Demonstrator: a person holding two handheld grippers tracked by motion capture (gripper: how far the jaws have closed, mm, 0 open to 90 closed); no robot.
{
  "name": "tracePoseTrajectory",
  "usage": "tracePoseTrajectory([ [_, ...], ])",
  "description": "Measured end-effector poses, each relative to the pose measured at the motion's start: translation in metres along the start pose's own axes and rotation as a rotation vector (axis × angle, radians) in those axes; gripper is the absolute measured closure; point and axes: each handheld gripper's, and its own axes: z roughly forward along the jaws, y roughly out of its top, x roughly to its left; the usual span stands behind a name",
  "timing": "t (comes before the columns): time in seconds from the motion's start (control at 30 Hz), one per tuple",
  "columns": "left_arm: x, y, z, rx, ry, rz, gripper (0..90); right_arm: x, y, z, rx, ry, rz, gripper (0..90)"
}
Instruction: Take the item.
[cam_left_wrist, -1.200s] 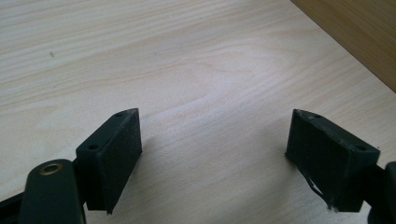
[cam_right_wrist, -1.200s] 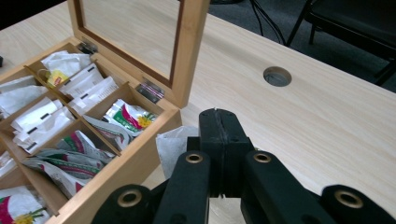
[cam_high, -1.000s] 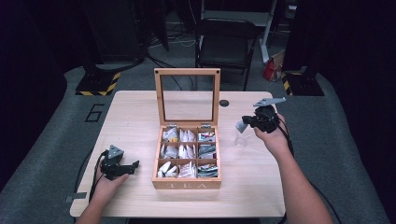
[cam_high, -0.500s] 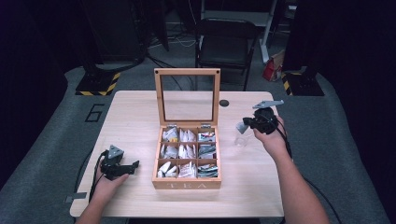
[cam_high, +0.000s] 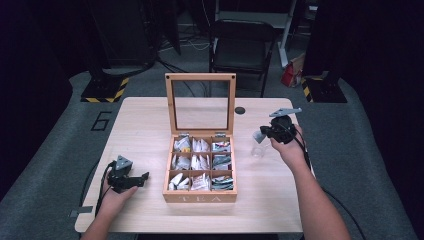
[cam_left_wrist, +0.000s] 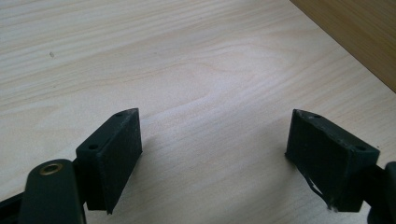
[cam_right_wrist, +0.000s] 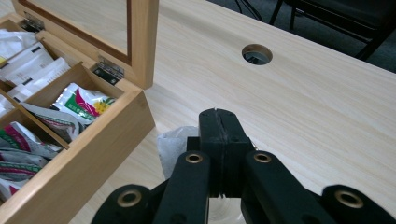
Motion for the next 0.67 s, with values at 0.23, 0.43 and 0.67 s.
tracePoseTrajectory([
  [0.23,0.0001,0.0001,0.0004,-0.005,0.000,0.002,17.9,-0.0035,-0.0061,0.0066,0.014,0.005,0.013,84.3],
  [0.43,0.0002,0.0001,0.0003,-0.004,0.003,0.004,17.9,-0.0016,-0.0069,0.0064,0.020,0.004,0.009,76.8],
  [0.67,0.0003,0.0001,0.0003,-0.005,0.004,0.005,17.9,0.0052,-0.0058,-0.0023,-0.017,0.007,-0.003,62.0],
])
